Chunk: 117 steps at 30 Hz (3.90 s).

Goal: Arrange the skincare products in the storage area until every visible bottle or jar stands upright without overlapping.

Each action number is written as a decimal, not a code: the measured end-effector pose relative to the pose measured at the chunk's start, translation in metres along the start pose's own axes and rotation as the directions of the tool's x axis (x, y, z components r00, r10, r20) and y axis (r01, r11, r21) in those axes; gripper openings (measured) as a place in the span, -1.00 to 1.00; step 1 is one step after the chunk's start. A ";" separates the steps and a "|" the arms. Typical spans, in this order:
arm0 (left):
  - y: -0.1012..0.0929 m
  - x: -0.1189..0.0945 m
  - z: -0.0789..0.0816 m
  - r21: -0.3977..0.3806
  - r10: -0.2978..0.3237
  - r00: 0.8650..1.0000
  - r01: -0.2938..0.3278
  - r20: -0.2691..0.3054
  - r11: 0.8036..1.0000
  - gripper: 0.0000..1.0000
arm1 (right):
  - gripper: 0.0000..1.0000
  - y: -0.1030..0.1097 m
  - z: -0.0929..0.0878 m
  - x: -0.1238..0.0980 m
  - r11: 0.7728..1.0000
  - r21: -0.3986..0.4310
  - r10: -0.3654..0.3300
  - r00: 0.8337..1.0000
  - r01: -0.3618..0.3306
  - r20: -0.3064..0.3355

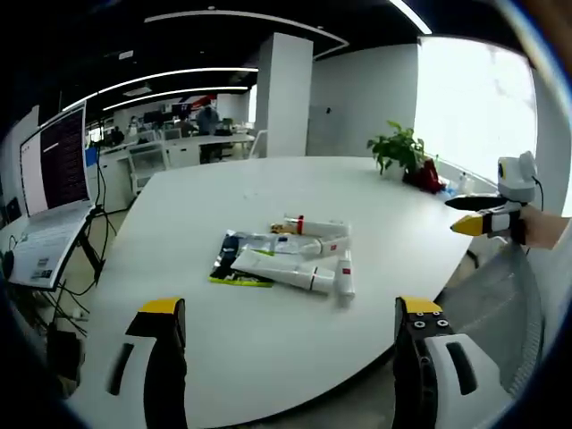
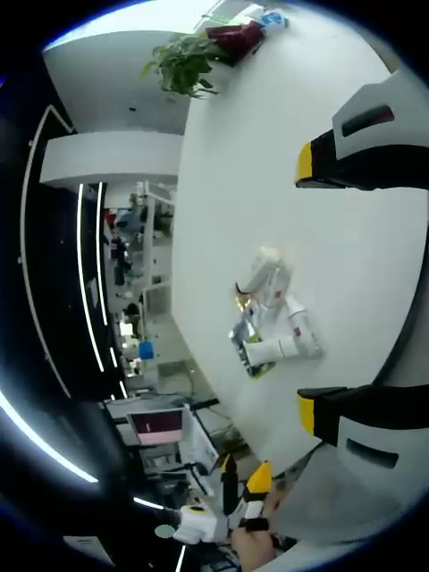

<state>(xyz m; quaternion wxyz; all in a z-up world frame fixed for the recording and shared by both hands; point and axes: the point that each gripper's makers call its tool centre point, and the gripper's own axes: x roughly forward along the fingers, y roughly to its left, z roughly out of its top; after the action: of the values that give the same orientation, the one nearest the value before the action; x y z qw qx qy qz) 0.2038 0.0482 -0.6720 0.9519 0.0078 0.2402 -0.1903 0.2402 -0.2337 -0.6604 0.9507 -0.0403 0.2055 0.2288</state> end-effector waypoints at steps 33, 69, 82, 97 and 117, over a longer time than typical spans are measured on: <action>0.001 -0.001 0.003 -0.005 -0.003 1.000 0.003 0.022 1.000 0.80 | 0.81 -0.001 -0.003 0.001 1.000 -0.009 -0.009 1.000 0.008 -0.024; -0.001 -0.001 -0.001 -0.024 -0.021 1.000 0.021 0.005 0.999 0.75 | 0.83 0.006 -0.018 0.006 0.999 0.025 0.043 0.991 -0.040 -0.129; -0.001 0.000 -0.002 -0.033 -0.037 0.999 0.037 0.004 0.999 0.72 | 0.80 0.003 0.002 0.021 0.998 -0.019 0.063 0.987 -0.067 -0.150; 0.001 -0.001 -0.002 -0.026 -0.022 1.000 0.023 0.010 0.999 0.70 | 0.76 -0.020 0.020 0.040 0.993 -0.078 0.074 0.978 -0.090 -0.195; 0.011 0.001 -0.008 -0.035 0.017 1.000 -0.018 -0.017 0.999 0.69 | 0.72 -0.027 0.030 0.081 0.973 -0.155 0.121 0.949 -0.171 -0.290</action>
<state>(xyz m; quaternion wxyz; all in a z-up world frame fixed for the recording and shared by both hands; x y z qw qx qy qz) 0.2046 0.0594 -0.6804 0.9514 -0.0054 0.2513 -0.1777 0.3288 -0.2189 -0.6667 0.8852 -0.1418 0.3183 0.3081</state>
